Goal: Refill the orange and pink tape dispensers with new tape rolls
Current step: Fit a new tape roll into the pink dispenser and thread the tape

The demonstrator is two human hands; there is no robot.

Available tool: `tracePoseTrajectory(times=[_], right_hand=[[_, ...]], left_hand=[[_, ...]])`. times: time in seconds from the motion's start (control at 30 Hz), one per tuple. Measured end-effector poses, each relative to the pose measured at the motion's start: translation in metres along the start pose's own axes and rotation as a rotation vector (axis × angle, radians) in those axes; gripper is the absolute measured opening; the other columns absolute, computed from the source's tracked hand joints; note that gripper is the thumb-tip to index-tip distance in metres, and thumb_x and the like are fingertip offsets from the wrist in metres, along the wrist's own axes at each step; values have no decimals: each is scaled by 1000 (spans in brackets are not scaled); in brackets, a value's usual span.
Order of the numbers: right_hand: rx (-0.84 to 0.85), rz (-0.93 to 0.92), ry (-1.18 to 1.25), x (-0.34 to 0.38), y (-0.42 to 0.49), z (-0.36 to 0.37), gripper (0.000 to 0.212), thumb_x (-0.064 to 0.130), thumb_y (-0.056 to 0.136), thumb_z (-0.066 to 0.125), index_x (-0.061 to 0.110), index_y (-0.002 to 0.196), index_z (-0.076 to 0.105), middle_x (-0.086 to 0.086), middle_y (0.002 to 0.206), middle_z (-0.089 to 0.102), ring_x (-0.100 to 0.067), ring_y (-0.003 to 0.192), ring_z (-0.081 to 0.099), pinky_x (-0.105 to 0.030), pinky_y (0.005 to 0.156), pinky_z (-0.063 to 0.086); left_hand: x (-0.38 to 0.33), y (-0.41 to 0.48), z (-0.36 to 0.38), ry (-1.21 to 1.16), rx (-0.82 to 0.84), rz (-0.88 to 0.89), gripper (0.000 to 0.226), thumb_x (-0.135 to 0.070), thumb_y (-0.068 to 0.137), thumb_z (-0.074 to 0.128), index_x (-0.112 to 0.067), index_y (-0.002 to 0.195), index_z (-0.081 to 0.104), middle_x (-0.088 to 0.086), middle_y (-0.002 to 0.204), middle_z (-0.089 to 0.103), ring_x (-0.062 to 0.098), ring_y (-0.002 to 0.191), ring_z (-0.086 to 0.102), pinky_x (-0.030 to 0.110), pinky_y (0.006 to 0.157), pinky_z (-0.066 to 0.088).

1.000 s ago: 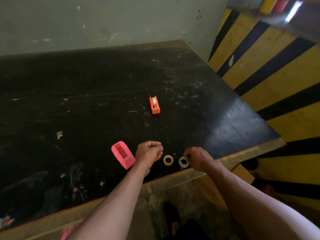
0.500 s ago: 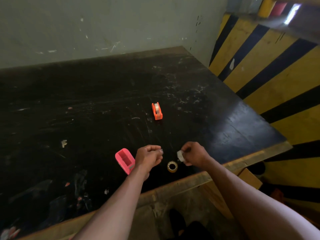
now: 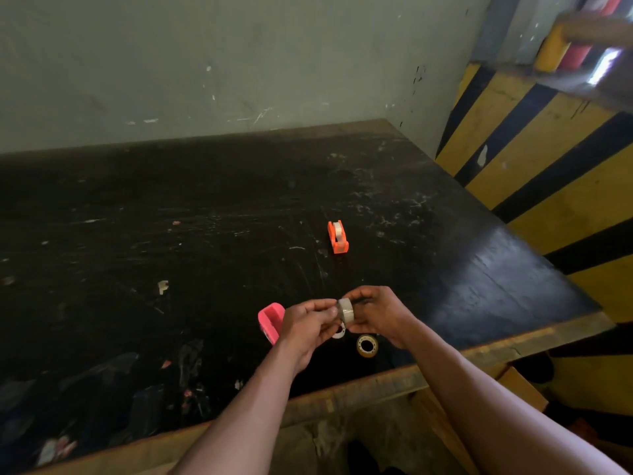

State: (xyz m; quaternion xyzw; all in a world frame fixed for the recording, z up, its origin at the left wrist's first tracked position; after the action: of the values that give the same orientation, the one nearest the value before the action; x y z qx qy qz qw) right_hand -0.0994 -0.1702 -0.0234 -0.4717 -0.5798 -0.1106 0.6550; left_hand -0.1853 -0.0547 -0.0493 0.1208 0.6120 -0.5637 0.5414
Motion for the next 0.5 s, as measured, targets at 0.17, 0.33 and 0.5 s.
tracePoseTrajectory(times=[0.17,0.33,0.5], right_hand=[[27,8,-29,7,-7,22,17,5,93,64,7,108,69,-17,101,72,-20,79,73,-28,65,61],[46,-37,-25,17,-12,52,20,4,91,66,8,109,74,-15,100,74,-17,81,73,-28,72,61],[84,-82,37,23,-16,82,28,-1,93,60,11,116,70,-14,104,73,-18,85,75,-29,72,61]], left_hand=[[-4,-14,-21,-3,-1,40,23,2,93,69,-5,115,73,14,110,78,22,99,76,29,80,61],[-5,-24,-51,-40,-116,71,19,-4,94,71,-12,110,76,10,109,79,19,98,77,27,75,61],[-1,-33,-82,-129,-172,52,17,-1,94,70,-12,102,79,9,98,80,18,88,77,29,72,61]])
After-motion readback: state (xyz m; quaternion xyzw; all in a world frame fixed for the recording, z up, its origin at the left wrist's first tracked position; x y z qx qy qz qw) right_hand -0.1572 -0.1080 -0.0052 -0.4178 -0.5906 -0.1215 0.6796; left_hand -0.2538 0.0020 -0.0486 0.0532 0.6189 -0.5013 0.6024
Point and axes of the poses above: each hand's wrist, its own y-axis towards the middle knuckle, its own z-axis out of the palm, x = y × z, the point moved 10 cm from there along y, towards the middle knuckle
